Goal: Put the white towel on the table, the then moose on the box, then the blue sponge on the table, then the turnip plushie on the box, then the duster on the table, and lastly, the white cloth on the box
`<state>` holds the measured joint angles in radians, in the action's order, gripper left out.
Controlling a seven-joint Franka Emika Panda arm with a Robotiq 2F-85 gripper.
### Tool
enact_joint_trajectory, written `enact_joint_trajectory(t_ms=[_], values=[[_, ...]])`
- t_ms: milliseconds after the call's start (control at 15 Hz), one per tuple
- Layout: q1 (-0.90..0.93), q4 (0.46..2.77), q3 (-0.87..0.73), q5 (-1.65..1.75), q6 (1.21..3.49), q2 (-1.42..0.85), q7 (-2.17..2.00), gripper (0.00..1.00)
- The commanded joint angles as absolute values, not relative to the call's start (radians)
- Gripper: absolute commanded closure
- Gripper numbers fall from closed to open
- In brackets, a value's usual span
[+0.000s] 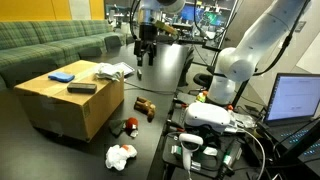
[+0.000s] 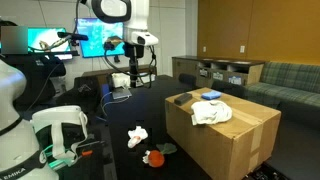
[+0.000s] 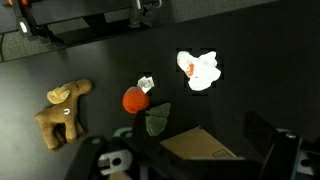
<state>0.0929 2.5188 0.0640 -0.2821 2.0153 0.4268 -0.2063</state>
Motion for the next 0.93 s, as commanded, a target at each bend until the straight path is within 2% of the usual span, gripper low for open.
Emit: enact_joint_trajectory(t_ms=[0, 467, 867], values=[[0.084, 2.515, 0.072, -0.285, 2.013, 0.427, -0.203, 0.0], [0.077, 2.484, 0.069, -0.276, 2.048, 0.383, -0.189, 0.0], [0.062, 2.43, 0.071, -0.256, 2.363, 0.225, -0.18, 0.0]])
